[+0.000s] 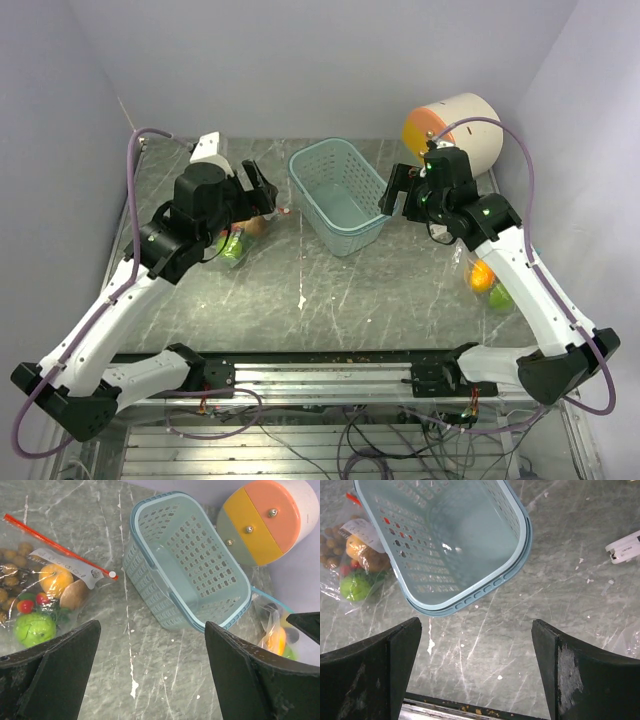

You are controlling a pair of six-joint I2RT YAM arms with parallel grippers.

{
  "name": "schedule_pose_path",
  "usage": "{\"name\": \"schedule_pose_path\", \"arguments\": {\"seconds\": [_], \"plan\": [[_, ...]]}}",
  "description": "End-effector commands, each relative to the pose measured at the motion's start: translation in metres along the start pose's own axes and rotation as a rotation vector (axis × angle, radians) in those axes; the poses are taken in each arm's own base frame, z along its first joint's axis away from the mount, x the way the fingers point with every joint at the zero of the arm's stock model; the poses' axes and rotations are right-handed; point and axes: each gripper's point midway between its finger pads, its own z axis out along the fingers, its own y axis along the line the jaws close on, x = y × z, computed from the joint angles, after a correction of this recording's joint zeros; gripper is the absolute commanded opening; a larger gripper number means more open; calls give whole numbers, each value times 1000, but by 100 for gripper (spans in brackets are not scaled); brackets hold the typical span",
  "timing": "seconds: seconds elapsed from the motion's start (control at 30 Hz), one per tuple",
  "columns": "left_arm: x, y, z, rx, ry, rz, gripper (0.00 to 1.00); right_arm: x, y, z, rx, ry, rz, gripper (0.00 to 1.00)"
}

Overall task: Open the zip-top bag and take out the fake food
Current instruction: Move the bin to the center of the board.

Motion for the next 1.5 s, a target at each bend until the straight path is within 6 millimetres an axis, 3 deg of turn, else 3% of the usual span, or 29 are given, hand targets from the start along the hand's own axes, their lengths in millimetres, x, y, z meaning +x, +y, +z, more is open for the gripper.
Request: {"name": "schedule_pose_path", "arguments": {"seconds": [0.0,0.13,0.33,0.6,0.87,1.0,1.17,1.3,1.37,1.47], "plan": [[-5,-1,-5,19,-17,-11,97,-5,1,-5,-19,-28,14,93],[1,8,-2,-28,-1,-3,97,-4,2,-3,-31,-33,-1,93],[14,14,9,-55,15,-29,97,-8,-14,2,41,-78,-58,91],[19,-6,58,-52,49,-70,97,-38,-30,11,168,-176,-123,91],[43,-15,141,-159,84,-100,95,-45,-22,59,122,-132,-131,91],[55,-13,170,-245,144,-67,95,-61,-18,81,94,-124,-131,91],[68,-3,182,-304,200,-5,94,-58,-13,118,34,-72,-154,88],[82,-3,187,-280,247,-43,92,-38,-9,150,1,6,-163,79],[84,-2,183,-273,265,-34,93,-28,-10,163,0,37,-160,74],[71,4,174,-269,251,-25,93,-17,-12,180,7,68,-150,59]]}}
